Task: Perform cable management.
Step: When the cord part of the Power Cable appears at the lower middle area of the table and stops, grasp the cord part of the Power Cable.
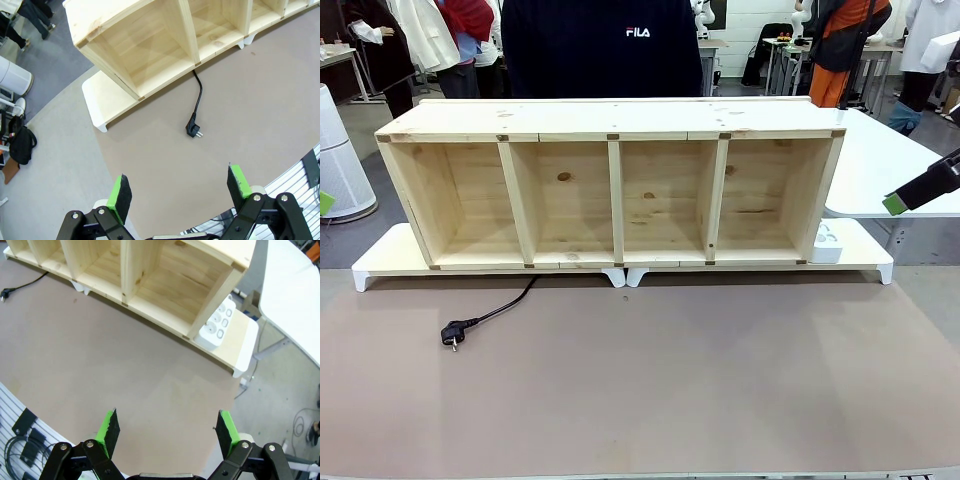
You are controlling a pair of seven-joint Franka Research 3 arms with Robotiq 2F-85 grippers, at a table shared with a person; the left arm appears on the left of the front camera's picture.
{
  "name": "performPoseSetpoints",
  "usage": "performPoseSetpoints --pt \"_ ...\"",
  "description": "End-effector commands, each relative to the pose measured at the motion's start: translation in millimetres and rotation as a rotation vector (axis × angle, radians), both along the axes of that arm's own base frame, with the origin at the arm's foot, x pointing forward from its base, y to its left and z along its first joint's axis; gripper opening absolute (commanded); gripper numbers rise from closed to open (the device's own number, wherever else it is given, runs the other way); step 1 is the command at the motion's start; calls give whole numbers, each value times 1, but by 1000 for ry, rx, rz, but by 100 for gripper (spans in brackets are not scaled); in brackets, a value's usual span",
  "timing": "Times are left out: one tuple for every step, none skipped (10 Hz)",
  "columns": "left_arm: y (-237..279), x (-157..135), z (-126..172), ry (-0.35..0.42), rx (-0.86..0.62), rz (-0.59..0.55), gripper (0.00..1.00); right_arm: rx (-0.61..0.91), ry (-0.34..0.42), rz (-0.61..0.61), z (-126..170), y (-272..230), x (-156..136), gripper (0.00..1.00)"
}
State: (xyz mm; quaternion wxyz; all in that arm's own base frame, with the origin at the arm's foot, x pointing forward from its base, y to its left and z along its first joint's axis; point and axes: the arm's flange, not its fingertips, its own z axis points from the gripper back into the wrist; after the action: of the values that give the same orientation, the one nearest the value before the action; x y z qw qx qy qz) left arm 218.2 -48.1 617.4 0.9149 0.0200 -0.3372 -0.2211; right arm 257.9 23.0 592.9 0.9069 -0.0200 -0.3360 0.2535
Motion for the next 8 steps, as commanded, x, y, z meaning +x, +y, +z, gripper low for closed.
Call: performPoseSetpoints --pt "-1 2 -1 -6 -16 14 100 -7 1 48 5 10 2 100" --pt "-1 2 -1 -6 -16 14 100 -2 -2 66 13 26 6 100" --pt "-1 2 -1 -6 -16 14 100 -10 -1 90 24 44 9 100" --pt "-1 2 -1 -6 -16 14 100 -21 2 128 38 67 14 100" --pt "-1 2 -1 -6 -16 14 100 -37 -4 156 47 82 18 100" --pt "-1 2 -1 -6 -16 14 100 -64 18 199 59 106 25 100" --pt "-1 2 -1 -6 -16 14 100 -72 29 223 65 120 28 100" --pt "-1 2 -1 -6 -16 14 100 -100 42 267 74 146 36 100"
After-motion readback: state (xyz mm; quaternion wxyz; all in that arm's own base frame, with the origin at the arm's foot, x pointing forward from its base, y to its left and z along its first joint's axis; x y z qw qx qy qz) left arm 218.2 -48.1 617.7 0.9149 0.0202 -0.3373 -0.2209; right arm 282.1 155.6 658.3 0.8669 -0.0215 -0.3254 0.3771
